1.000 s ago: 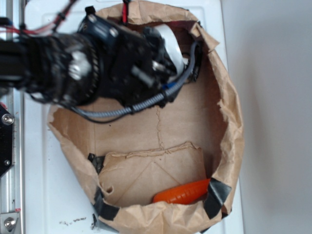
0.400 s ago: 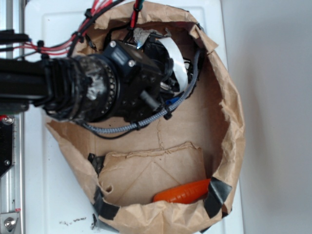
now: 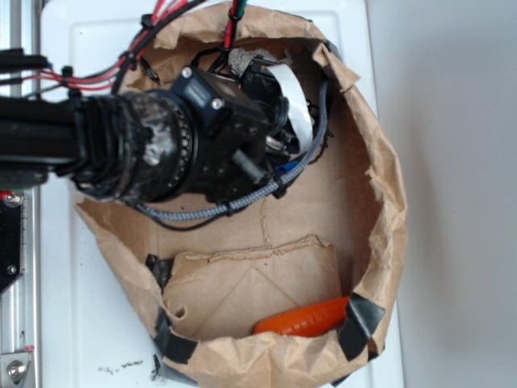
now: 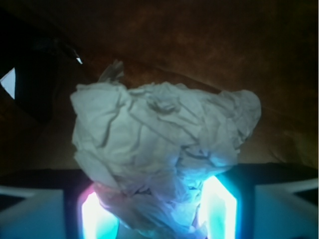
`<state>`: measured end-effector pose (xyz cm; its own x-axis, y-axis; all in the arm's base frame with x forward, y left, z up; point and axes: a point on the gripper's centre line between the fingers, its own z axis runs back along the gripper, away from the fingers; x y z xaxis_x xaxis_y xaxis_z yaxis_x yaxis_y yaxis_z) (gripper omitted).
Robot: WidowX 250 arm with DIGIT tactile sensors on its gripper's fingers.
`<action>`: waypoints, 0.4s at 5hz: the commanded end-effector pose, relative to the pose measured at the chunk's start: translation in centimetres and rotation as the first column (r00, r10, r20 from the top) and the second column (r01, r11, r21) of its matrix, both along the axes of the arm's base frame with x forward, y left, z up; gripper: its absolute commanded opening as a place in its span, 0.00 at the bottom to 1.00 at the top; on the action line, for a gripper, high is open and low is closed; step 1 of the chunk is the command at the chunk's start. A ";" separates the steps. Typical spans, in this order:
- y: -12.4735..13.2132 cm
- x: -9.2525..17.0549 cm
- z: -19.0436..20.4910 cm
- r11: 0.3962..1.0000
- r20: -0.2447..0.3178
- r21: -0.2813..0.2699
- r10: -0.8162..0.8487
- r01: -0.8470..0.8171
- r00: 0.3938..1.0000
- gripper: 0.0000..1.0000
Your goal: Grab the white paper.
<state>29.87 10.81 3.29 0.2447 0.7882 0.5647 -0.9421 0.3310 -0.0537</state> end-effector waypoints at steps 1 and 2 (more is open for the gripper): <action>2.2 -1.8 5.5 0.994 0.056 -0.079 -0.067 0.071 0.996 0.00; 2.0 -2.5 8.4 0.976 0.054 -0.167 -0.129 0.137 0.990 0.00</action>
